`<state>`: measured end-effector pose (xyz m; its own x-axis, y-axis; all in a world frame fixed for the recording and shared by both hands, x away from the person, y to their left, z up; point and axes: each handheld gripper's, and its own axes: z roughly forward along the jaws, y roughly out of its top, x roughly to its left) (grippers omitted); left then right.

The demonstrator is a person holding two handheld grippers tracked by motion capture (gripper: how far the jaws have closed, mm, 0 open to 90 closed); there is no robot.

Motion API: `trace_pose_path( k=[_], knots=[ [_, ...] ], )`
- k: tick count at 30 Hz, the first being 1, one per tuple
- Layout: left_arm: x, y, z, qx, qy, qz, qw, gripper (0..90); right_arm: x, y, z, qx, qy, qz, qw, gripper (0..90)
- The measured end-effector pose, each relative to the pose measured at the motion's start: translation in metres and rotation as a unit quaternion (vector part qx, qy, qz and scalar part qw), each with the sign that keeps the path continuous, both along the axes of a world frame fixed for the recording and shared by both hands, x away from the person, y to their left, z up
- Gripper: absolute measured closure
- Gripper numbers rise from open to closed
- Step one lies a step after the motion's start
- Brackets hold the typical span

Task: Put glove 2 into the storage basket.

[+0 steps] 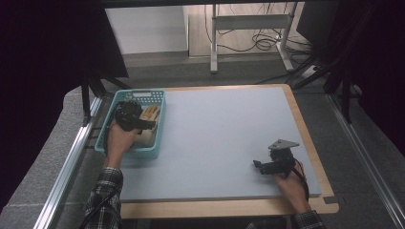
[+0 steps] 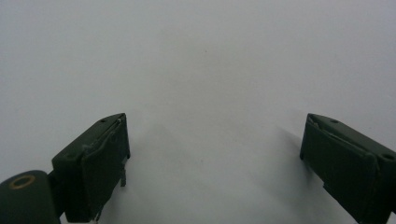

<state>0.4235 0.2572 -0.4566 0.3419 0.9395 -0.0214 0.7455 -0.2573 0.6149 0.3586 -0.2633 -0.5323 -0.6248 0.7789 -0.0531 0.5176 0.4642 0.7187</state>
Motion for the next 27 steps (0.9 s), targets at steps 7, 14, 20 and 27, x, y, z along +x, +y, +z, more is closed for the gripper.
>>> trace_pose_path(
  k=[7,14,20,27],
  knots=[
    [-0.008,0.0,0.0,-0.005,-0.01,-0.006,0.9999,0.8,0.0,0.0,0.0,0.0,0.0,0.0,1.0,8.0],
    [-0.016,-0.001,0.0,-0.007,-0.017,-0.015,0.9997,0.8,0.0,0.0,0.0,0.0,0.0,0.0,1.0,8.0],
    [-0.022,-0.001,0.001,-0.016,-0.02,-0.024,0.9994,0.8,0.0,0.0,0.0,0.0,0.0,0.0,1.0,8.0],
    [-0.031,-0.003,0.005,-0.024,-0.037,-0.031,0.9986,0.3,0.0,0.0,0.0,0.0,0.0,0.0,1.0,8.0]
  ],
)
